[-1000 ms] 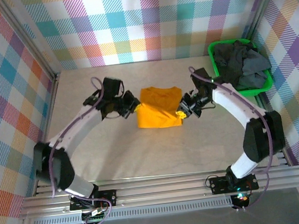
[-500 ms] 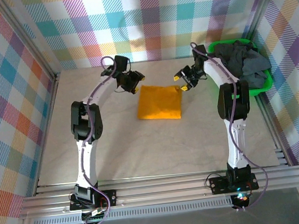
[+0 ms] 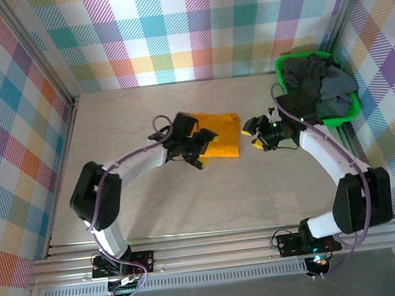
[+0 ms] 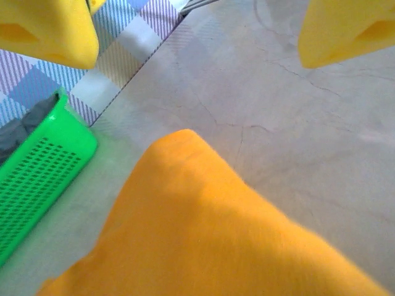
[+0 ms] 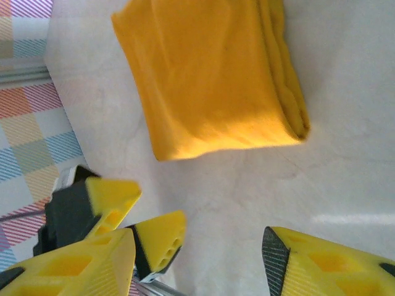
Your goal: Fold and stack the t-shirts
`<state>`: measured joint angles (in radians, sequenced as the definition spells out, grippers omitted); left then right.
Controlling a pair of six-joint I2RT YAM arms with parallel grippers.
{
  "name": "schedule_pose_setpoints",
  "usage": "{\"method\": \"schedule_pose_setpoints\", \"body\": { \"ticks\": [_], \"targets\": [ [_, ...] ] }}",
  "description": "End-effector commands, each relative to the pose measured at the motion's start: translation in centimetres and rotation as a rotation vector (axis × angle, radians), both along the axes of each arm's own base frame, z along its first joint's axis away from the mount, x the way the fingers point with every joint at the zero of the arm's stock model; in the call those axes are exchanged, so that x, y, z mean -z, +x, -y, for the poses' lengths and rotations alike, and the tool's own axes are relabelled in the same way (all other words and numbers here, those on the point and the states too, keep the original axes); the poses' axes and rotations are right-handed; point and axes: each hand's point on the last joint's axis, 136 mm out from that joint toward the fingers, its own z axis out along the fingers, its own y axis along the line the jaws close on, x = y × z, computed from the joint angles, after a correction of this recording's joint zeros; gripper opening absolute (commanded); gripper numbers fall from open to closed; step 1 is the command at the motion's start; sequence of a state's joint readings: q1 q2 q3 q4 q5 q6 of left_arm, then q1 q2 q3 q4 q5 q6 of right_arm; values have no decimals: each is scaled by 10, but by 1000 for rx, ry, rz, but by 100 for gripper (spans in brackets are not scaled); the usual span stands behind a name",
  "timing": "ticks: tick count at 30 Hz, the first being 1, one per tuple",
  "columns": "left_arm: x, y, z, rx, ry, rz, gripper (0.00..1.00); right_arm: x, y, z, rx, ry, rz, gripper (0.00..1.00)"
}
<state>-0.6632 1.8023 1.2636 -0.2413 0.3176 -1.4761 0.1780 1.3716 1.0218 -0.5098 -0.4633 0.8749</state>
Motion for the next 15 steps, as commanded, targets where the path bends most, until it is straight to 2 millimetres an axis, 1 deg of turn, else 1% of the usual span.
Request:
{"method": "schedule_pose_setpoints", "body": {
  "ticks": [1,5,9,12,15],
  "targets": [
    [8,29,26,-206,-101,-30,87,-5,-15,0,-33,18,45,58],
    [29,34,55,-238,-109,-89,83,-8,-32,7,-21,20,38,58],
    [48,39,71,-243,-86,-111,75,-19,-40,12,-1,38,60,58],
    [60,44,80,-241,-78,-119,65,-24,-45,14,-4,38,60,58],
    [77,46,80,-246,-41,-142,49,-26,-50,17,4,40,57,58]
  ]
}}
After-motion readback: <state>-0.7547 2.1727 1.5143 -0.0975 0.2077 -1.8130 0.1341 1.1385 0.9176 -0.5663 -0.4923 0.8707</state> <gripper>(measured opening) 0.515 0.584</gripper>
